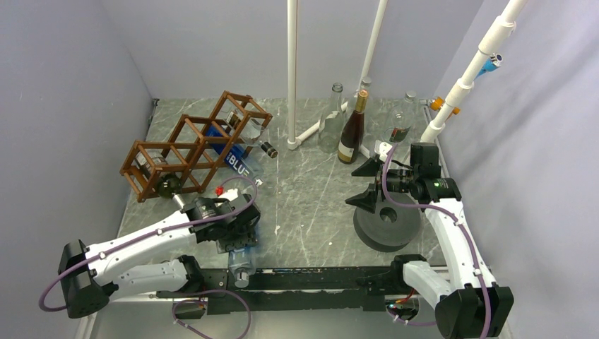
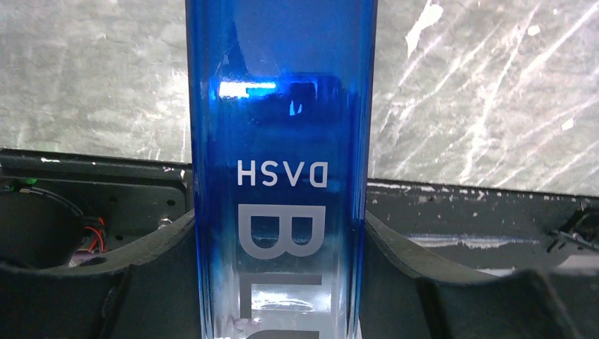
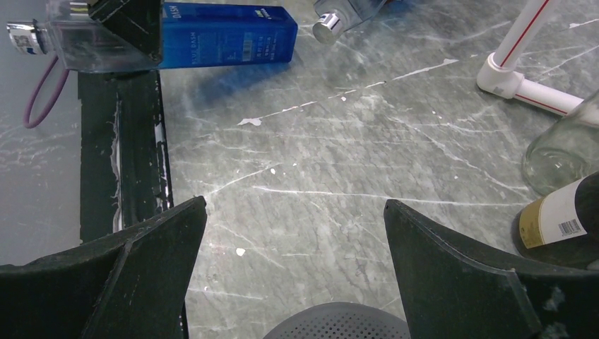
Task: Take the wine bottle off the wine rack
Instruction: Place the wine bottle at the center of the board.
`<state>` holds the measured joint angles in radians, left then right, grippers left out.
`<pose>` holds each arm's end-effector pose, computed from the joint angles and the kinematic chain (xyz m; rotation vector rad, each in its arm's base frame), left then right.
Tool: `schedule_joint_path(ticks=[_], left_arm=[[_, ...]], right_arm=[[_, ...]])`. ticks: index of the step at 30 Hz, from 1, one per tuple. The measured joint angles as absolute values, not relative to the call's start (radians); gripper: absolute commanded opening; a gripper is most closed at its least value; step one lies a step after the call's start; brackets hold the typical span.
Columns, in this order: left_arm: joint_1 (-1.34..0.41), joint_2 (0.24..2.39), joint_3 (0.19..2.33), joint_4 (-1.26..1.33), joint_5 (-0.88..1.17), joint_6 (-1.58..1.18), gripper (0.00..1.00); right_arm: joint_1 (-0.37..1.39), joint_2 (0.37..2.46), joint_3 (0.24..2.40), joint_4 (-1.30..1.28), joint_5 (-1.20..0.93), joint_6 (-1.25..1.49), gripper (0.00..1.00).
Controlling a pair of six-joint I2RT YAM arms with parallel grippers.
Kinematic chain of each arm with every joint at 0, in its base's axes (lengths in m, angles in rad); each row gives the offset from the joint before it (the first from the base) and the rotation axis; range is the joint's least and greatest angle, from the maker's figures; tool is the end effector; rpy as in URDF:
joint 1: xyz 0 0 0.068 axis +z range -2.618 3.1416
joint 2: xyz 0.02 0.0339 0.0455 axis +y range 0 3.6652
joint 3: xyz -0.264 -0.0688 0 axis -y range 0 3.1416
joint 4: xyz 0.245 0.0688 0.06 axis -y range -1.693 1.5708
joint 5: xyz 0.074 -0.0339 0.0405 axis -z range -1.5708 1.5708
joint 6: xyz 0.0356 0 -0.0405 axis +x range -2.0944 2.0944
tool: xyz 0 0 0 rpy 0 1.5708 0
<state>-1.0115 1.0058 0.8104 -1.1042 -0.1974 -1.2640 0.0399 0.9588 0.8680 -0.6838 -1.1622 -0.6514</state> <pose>0.0907 -0.1318 0.2428 -0.3957 2.8131 -0.2337 0.1793 0.0399 0.3055 -1.1347 1.6060 0.9471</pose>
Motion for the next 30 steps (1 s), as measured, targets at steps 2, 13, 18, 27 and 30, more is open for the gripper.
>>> schedule_joint_path(ticks=[2, 13, 18, 27, 30], left_arm=[[-1.011, 1.005, 0.818, -1.106, -0.176, -1.248, 0.00], [-1.011, 1.035, 0.889, -1.126, -0.046, -1.154, 0.00], [-1.011, 1.066, 0.913, -1.111, 0.001, -1.113, 0.00], [-1.006, 1.144, 0.962, -1.065, 0.082, -1.051, 0.00], [-0.999, 1.179, 0.984, -1.040, 0.121, -1.028, 0.00]], right_arm=[[0.040, 0.959, 0.868, -0.684, -1.162, -0.651, 1.00], [0.040, 0.959, 0.868, -0.683, -1.162, -0.651, 1.00], [0.040, 0.958, 0.866, -0.683, -1.163, -0.653, 1.00], [0.049, 0.957, 0.856, -0.694, -1.193, -0.704, 1.00], [0.057, 0.957, 0.855, -0.710, -1.213, -0.744, 1.00]])
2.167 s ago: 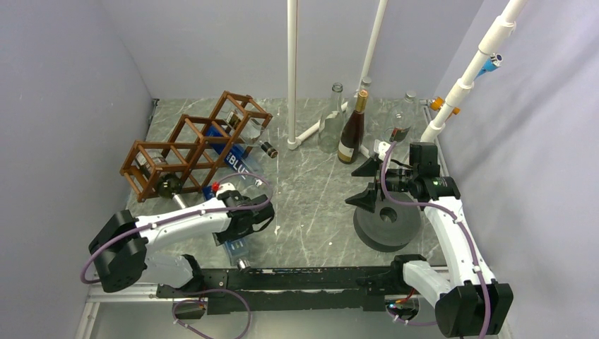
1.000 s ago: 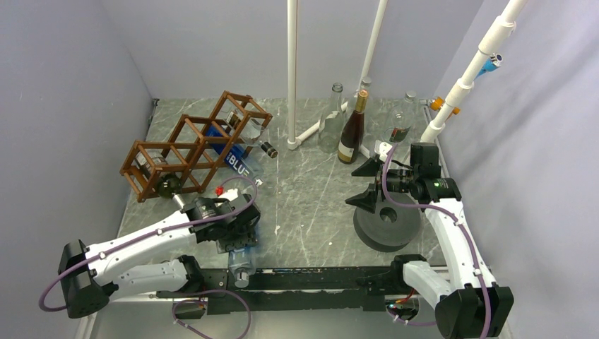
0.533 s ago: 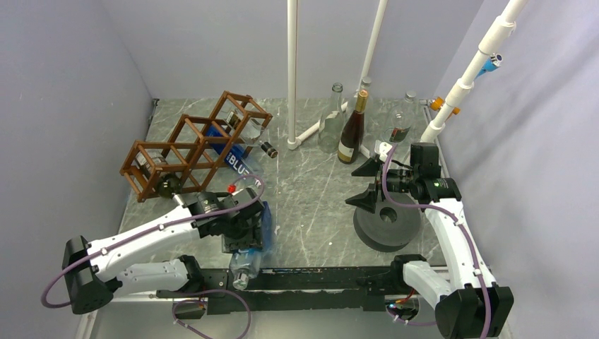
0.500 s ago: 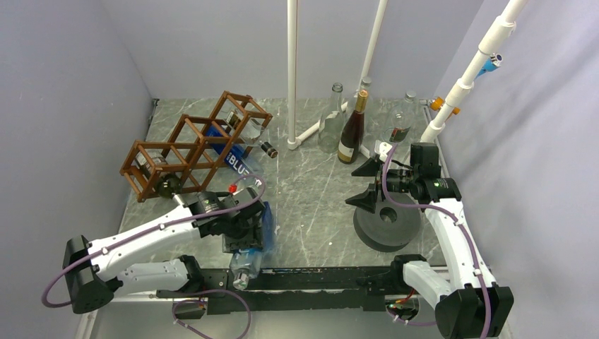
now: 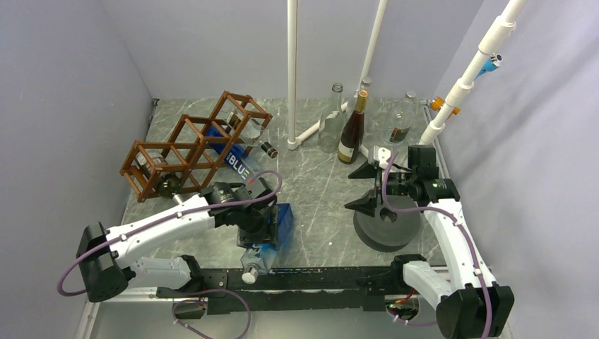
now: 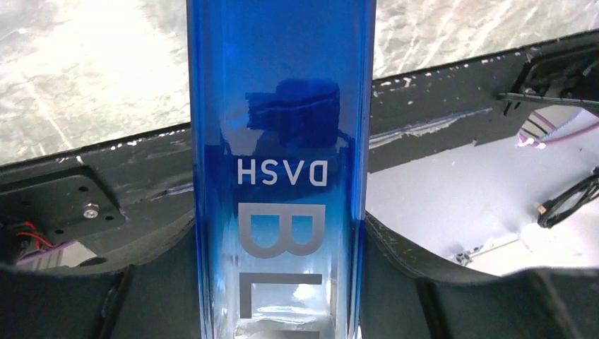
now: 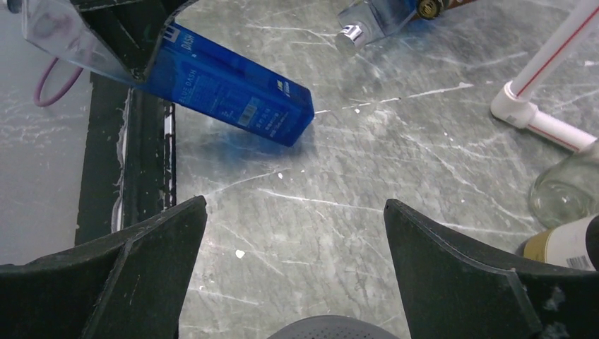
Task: Take the wine bottle off the wine rack
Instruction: Place the wine bottle at the center of the board.
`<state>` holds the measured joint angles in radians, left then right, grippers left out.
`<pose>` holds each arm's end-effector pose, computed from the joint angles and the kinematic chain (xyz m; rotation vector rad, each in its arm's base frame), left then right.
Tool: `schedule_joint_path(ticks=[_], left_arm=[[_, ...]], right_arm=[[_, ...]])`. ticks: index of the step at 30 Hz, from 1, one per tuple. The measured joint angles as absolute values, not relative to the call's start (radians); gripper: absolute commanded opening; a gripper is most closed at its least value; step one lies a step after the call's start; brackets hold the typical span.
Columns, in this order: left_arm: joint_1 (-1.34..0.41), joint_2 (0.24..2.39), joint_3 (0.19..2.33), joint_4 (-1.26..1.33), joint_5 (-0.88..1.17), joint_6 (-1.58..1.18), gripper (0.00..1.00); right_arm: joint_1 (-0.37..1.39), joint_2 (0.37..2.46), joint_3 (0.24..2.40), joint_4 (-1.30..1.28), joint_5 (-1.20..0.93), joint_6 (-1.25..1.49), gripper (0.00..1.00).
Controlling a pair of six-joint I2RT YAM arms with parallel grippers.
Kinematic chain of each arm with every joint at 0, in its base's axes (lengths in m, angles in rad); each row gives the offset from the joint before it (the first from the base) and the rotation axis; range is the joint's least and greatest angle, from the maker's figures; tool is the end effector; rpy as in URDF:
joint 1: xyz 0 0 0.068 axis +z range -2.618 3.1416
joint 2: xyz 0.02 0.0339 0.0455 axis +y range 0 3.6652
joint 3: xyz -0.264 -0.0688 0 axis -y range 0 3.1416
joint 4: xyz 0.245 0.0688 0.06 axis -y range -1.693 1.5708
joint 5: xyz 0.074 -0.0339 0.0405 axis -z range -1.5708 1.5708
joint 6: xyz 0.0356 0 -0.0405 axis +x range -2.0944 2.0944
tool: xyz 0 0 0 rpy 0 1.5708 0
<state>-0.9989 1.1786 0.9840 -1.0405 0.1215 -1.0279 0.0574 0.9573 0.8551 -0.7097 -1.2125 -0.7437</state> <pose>0.1085 -0.1765 0.2657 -0.0127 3.0203 -0.5315 0.1752 0.0435 0.3013 -1.2085 1.5244 0.9727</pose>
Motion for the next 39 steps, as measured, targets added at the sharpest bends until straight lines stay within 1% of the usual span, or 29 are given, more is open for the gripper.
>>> schedule_joint_path(ticks=[6, 13, 17, 23, 30, 39], left_arm=[[-0.982, 1.256, 1.040, -1.005, 0.209, -0.979, 0.00], [-0.949, 1.369, 1.127, -0.976, 0.318, -0.928, 0.00], [-0.931, 1.425, 1.175, -0.958, 0.364, -0.906, 0.00], [-0.917, 1.500, 1.232, -0.927, 0.415, -0.883, 0.00], [-0.911, 1.541, 1.249, -0.891, 0.466, -0.879, 0.00], [-0.902, 1.579, 1.249, -0.833, 0.522, -0.885, 0.00]], right_arm=[[0.097, 0.964, 0.851, -0.772, -1.248, -0.897, 1.00], [0.203, 1.005, 0.847, -0.934, -1.283, -1.262, 1.00], [0.277, 1.041, 0.847, -0.953, -1.268, -1.352, 1.00], [0.410, 1.046, 0.820, -0.832, -1.169, -1.285, 1.00], [0.482, 1.060, 0.772, -0.673, -1.045, -1.187, 1.00], [0.545, 1.079, 0.706, -0.533, -0.934, -1.129, 1.00]])
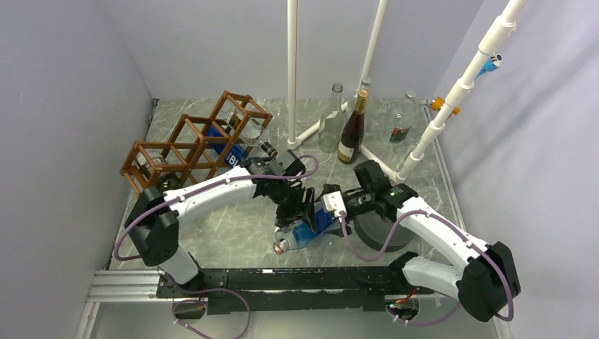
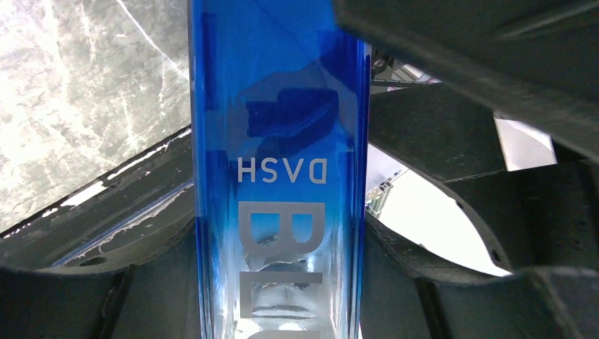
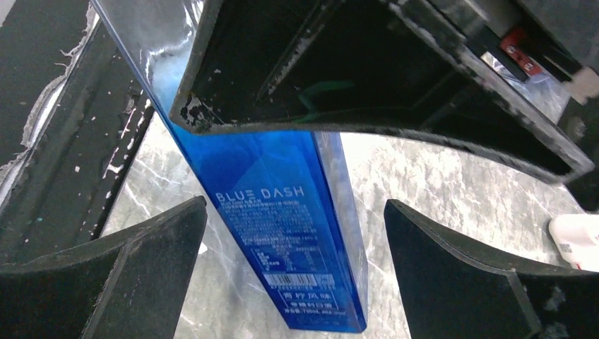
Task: Take the wine bottle off the wine rack
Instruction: Place the wine bottle at the center of the board.
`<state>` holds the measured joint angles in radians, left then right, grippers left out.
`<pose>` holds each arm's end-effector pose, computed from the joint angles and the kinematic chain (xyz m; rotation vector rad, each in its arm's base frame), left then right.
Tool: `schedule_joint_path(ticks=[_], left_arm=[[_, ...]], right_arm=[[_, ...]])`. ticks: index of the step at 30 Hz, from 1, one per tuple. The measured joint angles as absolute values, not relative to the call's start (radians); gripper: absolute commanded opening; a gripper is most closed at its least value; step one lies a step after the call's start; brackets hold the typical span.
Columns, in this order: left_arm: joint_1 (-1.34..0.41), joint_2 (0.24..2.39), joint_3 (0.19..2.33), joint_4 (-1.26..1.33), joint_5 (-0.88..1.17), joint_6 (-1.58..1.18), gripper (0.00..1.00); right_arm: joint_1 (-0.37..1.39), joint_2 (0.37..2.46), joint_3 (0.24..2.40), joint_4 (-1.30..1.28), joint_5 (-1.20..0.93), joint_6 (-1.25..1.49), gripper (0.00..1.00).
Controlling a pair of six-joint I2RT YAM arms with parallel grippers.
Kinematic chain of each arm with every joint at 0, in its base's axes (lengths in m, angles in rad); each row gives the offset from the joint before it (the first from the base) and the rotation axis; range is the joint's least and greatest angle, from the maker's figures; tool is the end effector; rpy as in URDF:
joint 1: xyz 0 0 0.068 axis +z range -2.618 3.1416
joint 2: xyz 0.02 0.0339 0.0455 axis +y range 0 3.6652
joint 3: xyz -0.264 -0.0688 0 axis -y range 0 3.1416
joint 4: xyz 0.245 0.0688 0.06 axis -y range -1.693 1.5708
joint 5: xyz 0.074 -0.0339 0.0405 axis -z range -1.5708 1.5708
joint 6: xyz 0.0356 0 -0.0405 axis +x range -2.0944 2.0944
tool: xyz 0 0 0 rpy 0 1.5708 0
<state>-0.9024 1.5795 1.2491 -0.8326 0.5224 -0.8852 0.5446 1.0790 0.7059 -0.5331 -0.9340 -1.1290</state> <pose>0.1813 -0.2583 0.2585 -0.1813 -2.8374 0.9329 0.1597 0.1302 0.2379 -1.8330 1.1536 0.8181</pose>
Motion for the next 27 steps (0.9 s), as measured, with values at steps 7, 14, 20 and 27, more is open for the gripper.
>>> schedule_joint_path(ticks=[7, 14, 20, 27], left_arm=[[-0.897, 1.589, 1.250, -0.804, 0.556, -0.889, 0.00], [-0.893, 1.595, 1.250, -0.785, 0.573, -0.909, 0.00], [-0.871, 1.601, 1.250, -0.775, 0.590, -0.927, 0.00], [-0.860, 1.593, 1.234, -0.751, 0.599, -0.938, 0.28]], right_arm=[[0.609, 1.105, 0.662, -0.457, -0.893, -1.122, 0.96], [0.652, 1.131, 0.629, -0.376, -0.866, -1.104, 0.74], [0.657, 1.133, 0.627, -0.350, -0.851, -1.126, 0.20], [0.653, 1.133, 0.627, -0.350, -0.845, -1.116, 0.01]])
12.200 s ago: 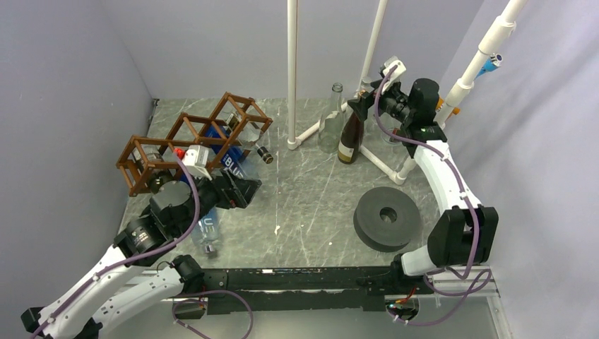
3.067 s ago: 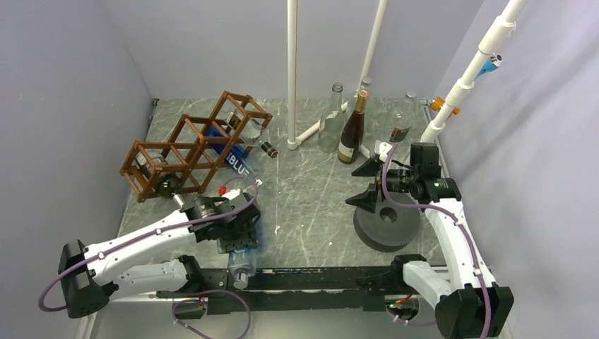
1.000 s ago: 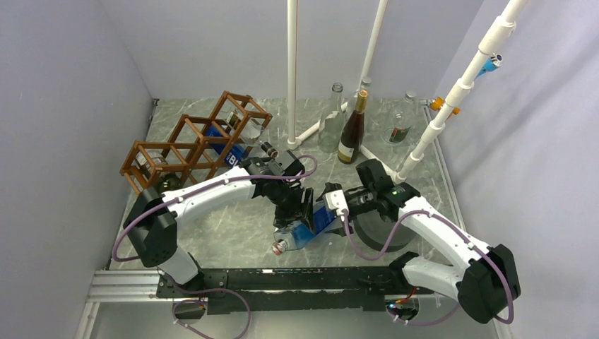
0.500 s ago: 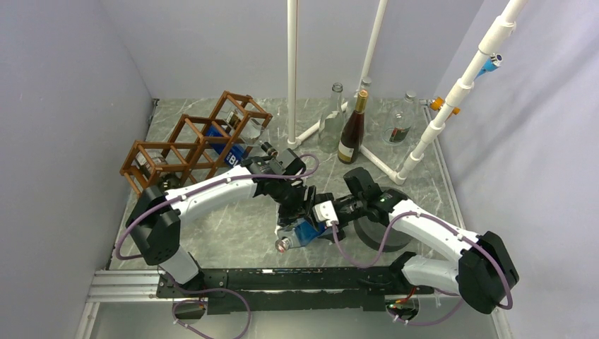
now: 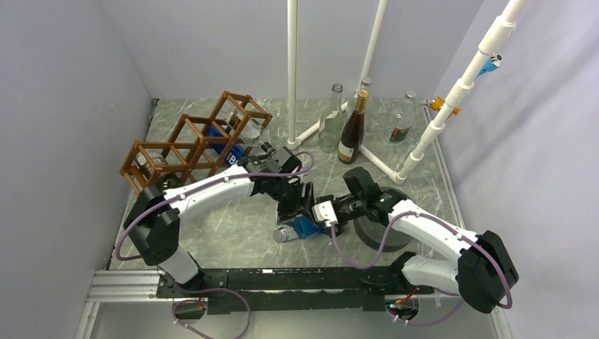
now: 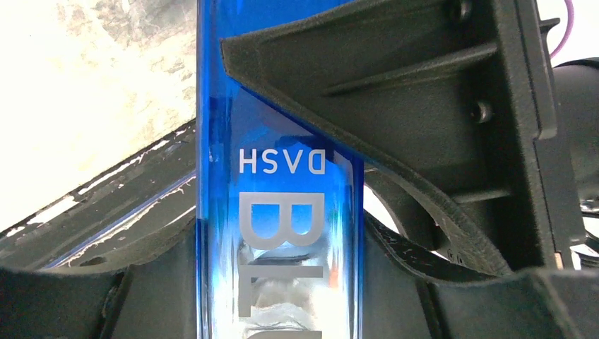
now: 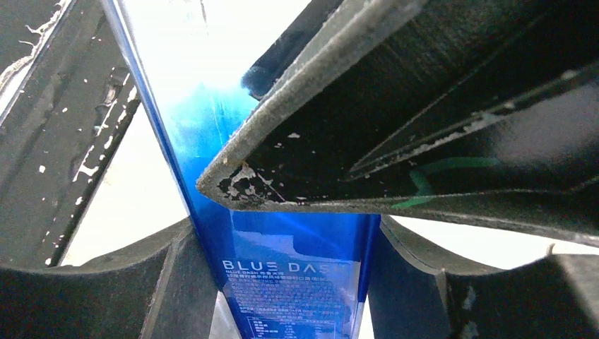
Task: Take the wine bottle off the wine rack
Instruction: Place the wine bottle at the center of the board.
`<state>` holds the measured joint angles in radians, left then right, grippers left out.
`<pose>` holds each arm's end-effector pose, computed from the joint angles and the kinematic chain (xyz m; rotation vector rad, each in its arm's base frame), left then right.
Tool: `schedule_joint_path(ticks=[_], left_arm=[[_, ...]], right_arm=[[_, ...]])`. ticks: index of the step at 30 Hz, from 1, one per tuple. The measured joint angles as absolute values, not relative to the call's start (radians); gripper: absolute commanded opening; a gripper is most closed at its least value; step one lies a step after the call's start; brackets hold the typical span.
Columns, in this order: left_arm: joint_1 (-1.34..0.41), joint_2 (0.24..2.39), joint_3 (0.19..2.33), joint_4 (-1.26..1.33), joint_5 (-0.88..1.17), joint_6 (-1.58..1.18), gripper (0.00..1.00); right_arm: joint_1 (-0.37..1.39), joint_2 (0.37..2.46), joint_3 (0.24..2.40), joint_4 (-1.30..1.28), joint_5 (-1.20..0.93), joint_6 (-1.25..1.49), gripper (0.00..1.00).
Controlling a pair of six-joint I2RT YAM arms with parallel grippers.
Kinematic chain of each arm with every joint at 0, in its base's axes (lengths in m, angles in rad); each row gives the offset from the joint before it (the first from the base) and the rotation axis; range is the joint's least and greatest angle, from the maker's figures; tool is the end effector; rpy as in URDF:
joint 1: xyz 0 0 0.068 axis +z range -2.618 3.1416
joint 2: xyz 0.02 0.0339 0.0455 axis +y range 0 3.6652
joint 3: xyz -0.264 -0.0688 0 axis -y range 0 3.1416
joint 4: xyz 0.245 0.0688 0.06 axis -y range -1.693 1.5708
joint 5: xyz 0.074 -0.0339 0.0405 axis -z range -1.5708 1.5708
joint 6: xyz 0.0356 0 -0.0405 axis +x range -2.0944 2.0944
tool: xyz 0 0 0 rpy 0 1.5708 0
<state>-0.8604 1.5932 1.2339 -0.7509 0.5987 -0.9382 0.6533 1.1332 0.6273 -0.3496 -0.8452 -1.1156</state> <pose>0.1950 -0.2574 0.2548 -0.0925 -2.7734 1.0394 0.1550 0.1522 0.2127 -1.9031 1.0892 0.7614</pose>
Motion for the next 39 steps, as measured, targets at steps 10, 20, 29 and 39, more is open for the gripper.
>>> schedule_joint_path(ticks=[10, 20, 29, 39], left_arm=[[-0.850, 1.482, 1.132, -0.641, 0.624, -0.955, 0.92], [-0.831, 1.415, 1.137, -0.680, 0.593, -0.872, 0.99], [-0.822, 1.158, 1.123, -0.686, 0.367, -0.796, 1.00], [-0.815, 0.817, 0.875, -0.525, 0.141, -0.805, 1.00]], right_arm=[[0.652, 1.145, 0.631, -0.356, -0.855, -1.113, 0.00], [0.641, 1.145, 0.635, -0.390, -0.865, -1.124, 0.00], [0.621, 1.149, 0.635, -0.485, -0.866, -1.137, 0.00], [0.582, 1.186, 0.646, -0.480, -0.885, -1.066, 0.00]])
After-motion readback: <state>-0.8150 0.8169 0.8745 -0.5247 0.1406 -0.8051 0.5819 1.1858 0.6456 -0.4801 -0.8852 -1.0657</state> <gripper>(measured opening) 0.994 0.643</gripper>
